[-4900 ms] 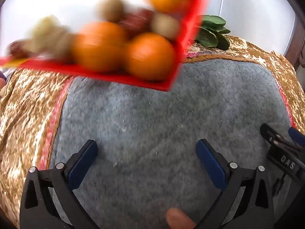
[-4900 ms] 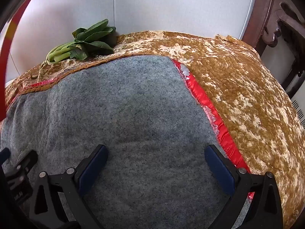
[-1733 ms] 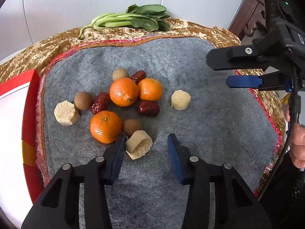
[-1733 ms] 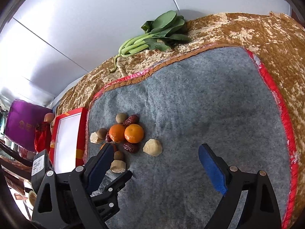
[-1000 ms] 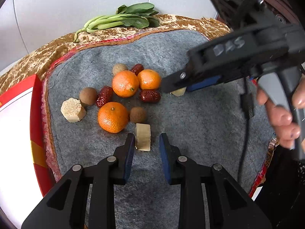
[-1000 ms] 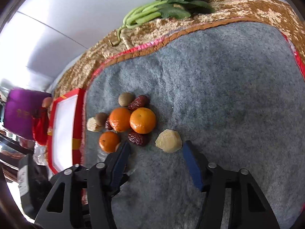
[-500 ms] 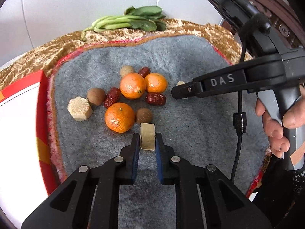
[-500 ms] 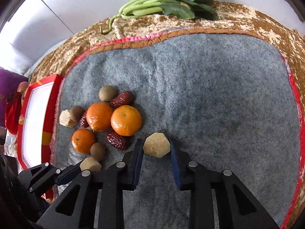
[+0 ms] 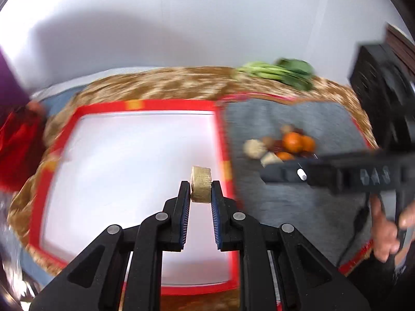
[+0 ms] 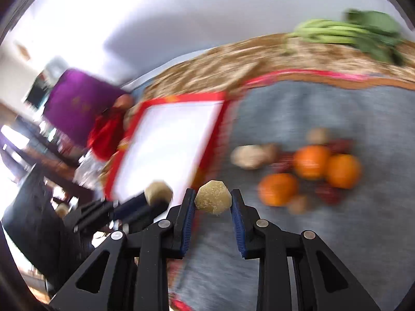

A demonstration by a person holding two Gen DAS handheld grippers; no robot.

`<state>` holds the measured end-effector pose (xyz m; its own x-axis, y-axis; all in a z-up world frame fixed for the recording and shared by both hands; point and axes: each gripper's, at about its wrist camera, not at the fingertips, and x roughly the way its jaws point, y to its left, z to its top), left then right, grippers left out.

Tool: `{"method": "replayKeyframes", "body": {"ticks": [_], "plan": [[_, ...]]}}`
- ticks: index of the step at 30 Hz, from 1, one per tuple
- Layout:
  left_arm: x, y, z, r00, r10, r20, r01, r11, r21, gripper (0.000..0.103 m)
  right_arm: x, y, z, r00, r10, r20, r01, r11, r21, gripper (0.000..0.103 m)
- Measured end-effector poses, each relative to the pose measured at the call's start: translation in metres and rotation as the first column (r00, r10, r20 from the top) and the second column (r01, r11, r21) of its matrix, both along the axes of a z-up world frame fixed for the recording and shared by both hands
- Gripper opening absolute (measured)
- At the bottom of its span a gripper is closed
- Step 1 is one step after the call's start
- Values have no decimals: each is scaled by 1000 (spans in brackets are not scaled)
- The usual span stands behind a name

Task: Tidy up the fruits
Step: 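Carry the pale cube with the left tool while the right tool carries a pale lump to the tray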

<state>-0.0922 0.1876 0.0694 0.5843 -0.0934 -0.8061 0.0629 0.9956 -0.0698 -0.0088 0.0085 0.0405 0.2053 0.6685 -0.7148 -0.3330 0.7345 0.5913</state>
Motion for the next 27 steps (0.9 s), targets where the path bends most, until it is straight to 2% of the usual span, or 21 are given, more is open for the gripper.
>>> {"method": "replayKeyframes", "body": {"ticks": [1,4,9,12,18,24,27], "plan": [[1,15,-2,999,49,-9,-48,999,6,14,-7,11,1,1000,26,10,-26,1000,2,28],[5,33,-13,994,106,-40,-105,994,28,14,-16,41,1,995,88,39,-89,996,20,28],[5,44,-38,983,122,-139,-120,993,20,14,-31,71,4,984,151,95,-152,988,2,28],[2,43,-43,978,128,-163,-126,992,23,14,-36,83,-3,980,174,96,-171,985,-38,28],[1,41,-48,977,133,-165,-130,991,32,14,-42,89,-18,974,205,102,-193,974,-116,28],[3,41,-44,979,152,-137,-140,986,93,14,-46,90,-15,970,215,109,-198,969,-146,31],[5,42,-34,982,164,-91,-154,982,105,25,-47,82,-6,970,212,122,-195,971,-138,36]]}}
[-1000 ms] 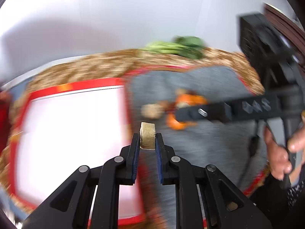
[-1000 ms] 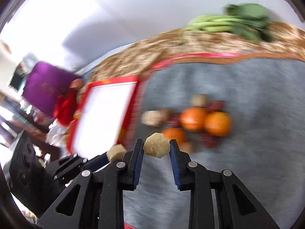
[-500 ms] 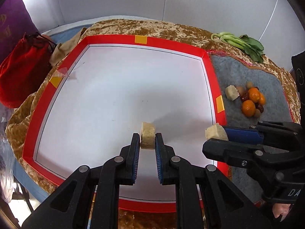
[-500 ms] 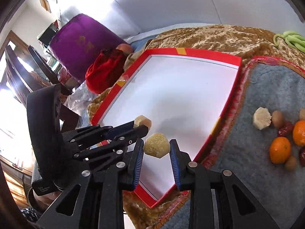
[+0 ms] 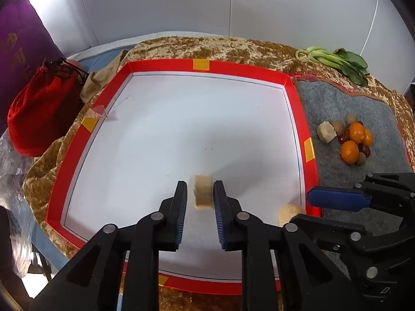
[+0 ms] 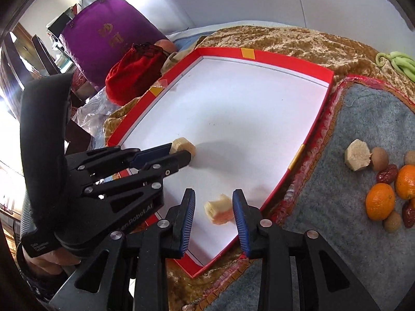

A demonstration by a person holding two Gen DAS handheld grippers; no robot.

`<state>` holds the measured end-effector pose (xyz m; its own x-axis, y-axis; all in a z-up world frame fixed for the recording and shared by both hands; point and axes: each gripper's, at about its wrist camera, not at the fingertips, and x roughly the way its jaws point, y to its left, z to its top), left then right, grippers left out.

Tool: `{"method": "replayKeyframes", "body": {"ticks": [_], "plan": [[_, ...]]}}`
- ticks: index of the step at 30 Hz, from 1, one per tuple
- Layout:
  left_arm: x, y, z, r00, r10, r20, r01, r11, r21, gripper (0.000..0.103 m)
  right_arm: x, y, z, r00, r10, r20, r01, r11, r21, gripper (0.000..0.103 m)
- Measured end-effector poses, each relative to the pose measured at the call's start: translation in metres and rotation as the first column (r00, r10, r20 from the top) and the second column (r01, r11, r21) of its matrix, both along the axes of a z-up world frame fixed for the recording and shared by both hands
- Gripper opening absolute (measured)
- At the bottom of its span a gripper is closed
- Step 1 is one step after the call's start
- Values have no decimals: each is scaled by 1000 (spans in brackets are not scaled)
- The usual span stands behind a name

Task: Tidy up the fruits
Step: 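Carry the pale cube with the left tool while the right tool carries a pale lump to the tray, then grasp an orange with the left tool while the right tool grasps a red date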

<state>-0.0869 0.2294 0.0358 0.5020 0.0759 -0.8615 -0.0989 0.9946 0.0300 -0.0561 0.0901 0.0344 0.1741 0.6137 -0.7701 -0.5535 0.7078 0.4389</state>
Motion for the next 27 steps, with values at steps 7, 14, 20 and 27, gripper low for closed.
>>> {"method": "replayKeyframes", "body": {"ticks": [7,14,20,27], "plan": [[1,-34,24,985,-127,113,121,991,56,50,20,-68,23,991,-133,-7,133,988,74,39],[4,-93,31,944,-299,140,297,954,37,52,35,-158,16,944,-308,-115,322,939,123,39],[5,-133,19,914,-394,101,390,919,56,52,42,-185,-9,895,-374,-244,402,912,76,39],[8,-147,10,901,-428,67,427,904,28,52,46,-184,-32,851,-427,-306,448,894,-5,38]]}}
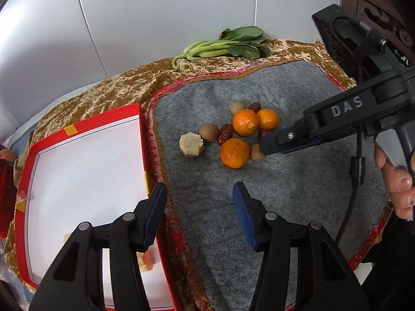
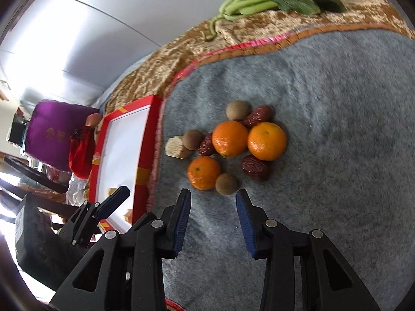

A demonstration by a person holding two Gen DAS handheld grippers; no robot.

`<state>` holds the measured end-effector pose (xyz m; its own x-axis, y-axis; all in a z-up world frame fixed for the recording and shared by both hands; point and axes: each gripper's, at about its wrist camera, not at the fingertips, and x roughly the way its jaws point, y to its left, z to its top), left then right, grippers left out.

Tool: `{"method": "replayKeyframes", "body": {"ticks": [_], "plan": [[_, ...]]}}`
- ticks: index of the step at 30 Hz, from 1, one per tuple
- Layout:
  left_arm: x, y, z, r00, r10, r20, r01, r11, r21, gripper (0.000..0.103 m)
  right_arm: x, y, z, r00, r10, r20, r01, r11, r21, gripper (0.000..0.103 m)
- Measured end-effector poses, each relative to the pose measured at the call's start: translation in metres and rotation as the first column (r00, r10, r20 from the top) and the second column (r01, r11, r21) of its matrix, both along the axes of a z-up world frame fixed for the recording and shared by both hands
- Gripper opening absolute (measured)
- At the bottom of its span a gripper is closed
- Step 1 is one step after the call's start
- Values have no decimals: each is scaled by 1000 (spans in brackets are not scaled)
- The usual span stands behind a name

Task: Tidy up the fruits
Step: 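Grasp an orange with the left tool while the right tool grasps a red date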

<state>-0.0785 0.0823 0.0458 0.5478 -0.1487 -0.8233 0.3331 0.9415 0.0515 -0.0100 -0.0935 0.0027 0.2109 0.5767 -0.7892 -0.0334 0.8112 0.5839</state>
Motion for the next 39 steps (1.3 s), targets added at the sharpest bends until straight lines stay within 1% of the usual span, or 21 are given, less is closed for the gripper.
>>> {"method": "replayKeyframes", "body": {"ticks": [3,8,10,13,14,15,20,24,28,30,32,34,38,39], "plan": [[-1,2,0,1000,-5,-3,5,1000,2,52,3,5,-7,1000,-18,-9,18,999,-47,38],[1,11,0,1000,21,-19,-22,1000,-18,52,13,18,-17,1000,-28,-5,27,995,-98,29],[1,10,1,999,28,-17,-28,999,-21,52,15,26,-18,1000,-17,0,16,993,-113,28],[2,5,1,1000,12,-21,-13,1000,-25,52,16,35,-17,1000,12,22,-9,989,-149,26],[3,2,0,1000,6,-24,-6,1000,-26,52,17,37,-20,1000,26,15,-23,987,-158,26],[4,0,0,1000,-2,-28,1,1000,-28,52,19,38,-23,1000,27,6,-26,987,-160,24],[13,-15,-3,998,-46,-44,44,998,-36,52,21,24,-27,1000,-23,-16,22,998,-63,23],[25,-25,-10,994,-70,-81,64,995,-71,52,16,13,-21,999,-38,-29,37,999,-35,23],[39,-30,-17,993,-53,-106,43,995,-94,52,7,-16,-6,997,-82,-7,82,997,-12,23],[46,-30,-22,989,-45,-140,26,991,-135,51,4,-30,2,994,-112,12,112,994,-7,23],[49,-33,-25,987,-39,-154,16,989,-147,49,2,-45,7,990,-139,21,138,990,11,23],[53,-36,-29,988,-27,-150,8,992,-127,45,2,-56,10,987,-159,25,158,987,22,23],[60,-34,-33,988,-3,-155,-17,992,-128,34,1,-65,13,987,-158,26,157,987,36,23],[62,-34,-35,987,3,-160,-23,992,-125,34,1,-65,15,988,-153,28,152,988,37,23]]}}
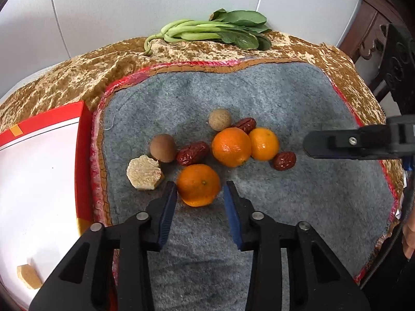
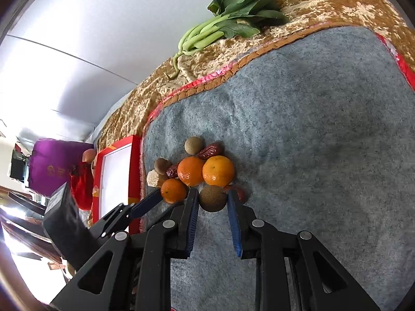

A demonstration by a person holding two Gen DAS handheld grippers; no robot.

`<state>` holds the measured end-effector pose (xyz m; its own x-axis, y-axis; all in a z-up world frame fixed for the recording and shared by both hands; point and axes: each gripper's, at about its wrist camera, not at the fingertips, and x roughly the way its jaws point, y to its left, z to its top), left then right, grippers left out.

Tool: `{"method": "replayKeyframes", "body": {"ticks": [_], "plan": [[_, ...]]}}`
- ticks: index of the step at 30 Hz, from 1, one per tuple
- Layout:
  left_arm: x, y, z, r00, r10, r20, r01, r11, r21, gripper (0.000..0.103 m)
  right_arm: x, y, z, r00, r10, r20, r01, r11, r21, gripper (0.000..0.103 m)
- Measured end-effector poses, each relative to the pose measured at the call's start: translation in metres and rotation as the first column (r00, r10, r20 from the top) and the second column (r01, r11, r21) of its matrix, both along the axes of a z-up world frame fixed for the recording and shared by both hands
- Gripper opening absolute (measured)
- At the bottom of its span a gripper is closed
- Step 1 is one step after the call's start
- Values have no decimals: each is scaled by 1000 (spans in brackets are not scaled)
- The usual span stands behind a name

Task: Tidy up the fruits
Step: 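Grasp an orange with the left tool while the right tool grasps a red date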

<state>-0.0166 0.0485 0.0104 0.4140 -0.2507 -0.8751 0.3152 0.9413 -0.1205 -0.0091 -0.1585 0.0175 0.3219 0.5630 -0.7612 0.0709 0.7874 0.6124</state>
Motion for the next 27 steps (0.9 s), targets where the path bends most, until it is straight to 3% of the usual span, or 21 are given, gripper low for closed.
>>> {"method": "replayKeyframes", "body": {"ticks": [8,12,21,25,27], "plan": [[1,-11,-5,999,-26,37,24,998,51,33,5,3,3,1000,-17,6,17,1000,8,23],[2,-10,-5,999,-33,41,31,998,51,32,7,-5,-10,999,-28,-42,26,998,-53,26],[-6,-8,-1,998,-30,55,27,998,50,31,12,-1,-30,994,-32,-102,27,998,-50,27],[-11,-3,5,997,-34,65,32,999,35,31,13,0,-34,991,-34,-128,31,999,-20,41],[-14,-1,8,997,-34,67,32,999,32,31,14,3,-35,991,-31,-127,29,999,-15,41]]}}
